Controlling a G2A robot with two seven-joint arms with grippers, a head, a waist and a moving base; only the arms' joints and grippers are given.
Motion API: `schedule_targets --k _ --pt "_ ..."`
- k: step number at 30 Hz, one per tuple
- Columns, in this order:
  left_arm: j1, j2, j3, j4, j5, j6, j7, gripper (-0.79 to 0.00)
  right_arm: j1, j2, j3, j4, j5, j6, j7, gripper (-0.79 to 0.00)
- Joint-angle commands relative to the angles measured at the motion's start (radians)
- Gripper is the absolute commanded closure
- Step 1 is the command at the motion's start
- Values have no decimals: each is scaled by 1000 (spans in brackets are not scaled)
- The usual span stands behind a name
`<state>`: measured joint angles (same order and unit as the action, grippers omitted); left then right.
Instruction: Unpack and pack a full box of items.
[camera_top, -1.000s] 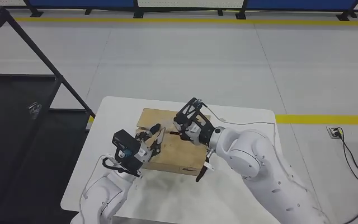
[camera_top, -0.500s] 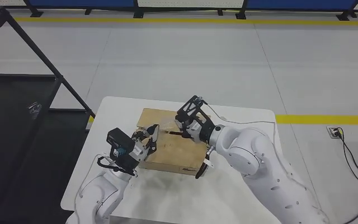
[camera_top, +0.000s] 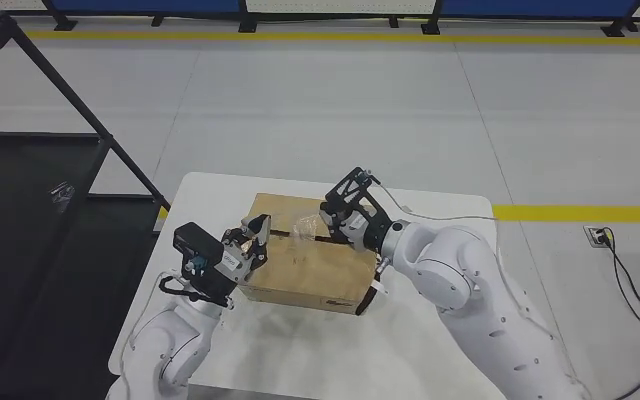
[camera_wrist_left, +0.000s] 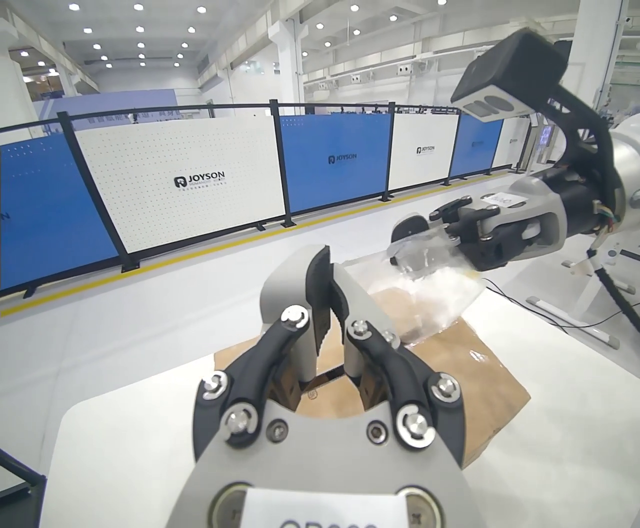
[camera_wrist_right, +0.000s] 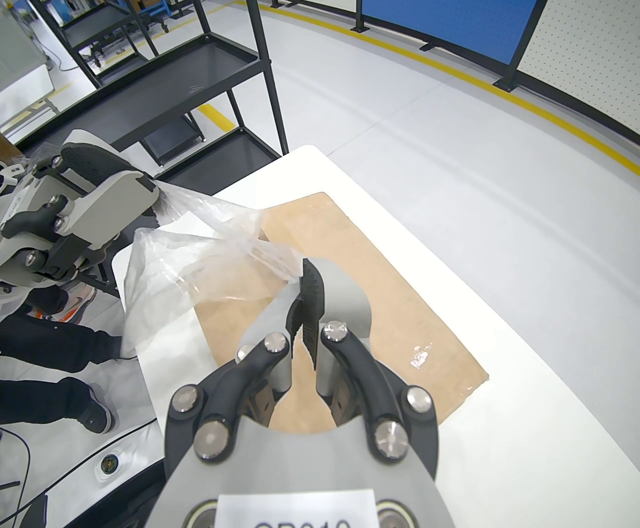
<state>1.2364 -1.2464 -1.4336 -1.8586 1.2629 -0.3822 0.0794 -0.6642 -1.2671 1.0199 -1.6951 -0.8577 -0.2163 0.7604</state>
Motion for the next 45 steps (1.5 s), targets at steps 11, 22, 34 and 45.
schedule_targets --k 11,22,34,45 --pt "6 6 -34 -4 -19 2 8 0 -6 2 20 -1 1 -6 3 0" --pt "27 13 -78 -17 -37 0 16 0 -16 4 44 -5 -11 15 5 0" --pt "80 26 -188 -21 -153 -51 -5 0 -67 12 92 -40 -37 71 2 0" --pt "116 36 -243 -18 -194 -89 -16 0 -93 18 122 -54 -31 76 17 0"
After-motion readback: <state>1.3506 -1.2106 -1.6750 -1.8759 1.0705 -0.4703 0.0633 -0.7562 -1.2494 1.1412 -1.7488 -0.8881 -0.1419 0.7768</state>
